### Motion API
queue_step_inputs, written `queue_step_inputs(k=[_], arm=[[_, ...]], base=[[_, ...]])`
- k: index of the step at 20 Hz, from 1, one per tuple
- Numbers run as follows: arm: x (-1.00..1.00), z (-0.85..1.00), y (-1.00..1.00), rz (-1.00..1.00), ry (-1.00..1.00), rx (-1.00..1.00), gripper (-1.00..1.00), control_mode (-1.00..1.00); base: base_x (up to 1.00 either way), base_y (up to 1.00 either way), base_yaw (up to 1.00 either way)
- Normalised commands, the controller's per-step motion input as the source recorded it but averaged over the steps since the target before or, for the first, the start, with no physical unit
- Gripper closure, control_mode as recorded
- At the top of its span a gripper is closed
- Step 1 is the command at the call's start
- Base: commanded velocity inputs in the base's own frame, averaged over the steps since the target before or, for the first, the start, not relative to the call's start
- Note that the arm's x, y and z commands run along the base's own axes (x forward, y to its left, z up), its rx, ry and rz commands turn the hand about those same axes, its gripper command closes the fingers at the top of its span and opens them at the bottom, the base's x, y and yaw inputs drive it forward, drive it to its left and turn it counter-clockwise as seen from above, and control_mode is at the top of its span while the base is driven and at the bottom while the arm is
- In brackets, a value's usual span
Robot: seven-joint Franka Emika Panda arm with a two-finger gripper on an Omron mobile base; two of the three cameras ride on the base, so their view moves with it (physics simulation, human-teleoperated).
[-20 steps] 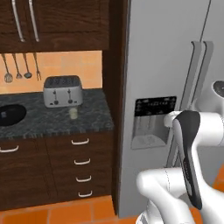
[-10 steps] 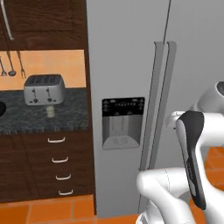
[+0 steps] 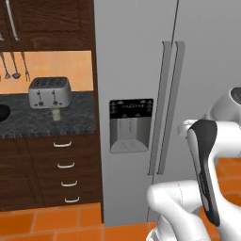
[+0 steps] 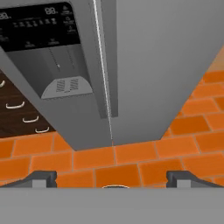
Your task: Grab a lemon wedge from the fridge and one ice cube from the ice bowl, and put them in the glass of lemonade.
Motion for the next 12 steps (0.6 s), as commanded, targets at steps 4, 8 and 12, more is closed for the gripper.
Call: queue_step_inputs(k=[4, 8, 12], arm=[[0.00, 0.00, 0.00, 0.00, 0.00, 0.00, -1.00, 1.00], [0.00, 0.00, 0.00, 0.00, 0.00, 0.00, -1.00, 1.00], [0.00, 0.00, 0.02, 0.00, -0.02, 0.00, -1.00, -1.00]], base=[[-0.39, 0.21, 0.00], [-0.18, 0.26, 0.00], [-0.09, 0.12, 0.00]])
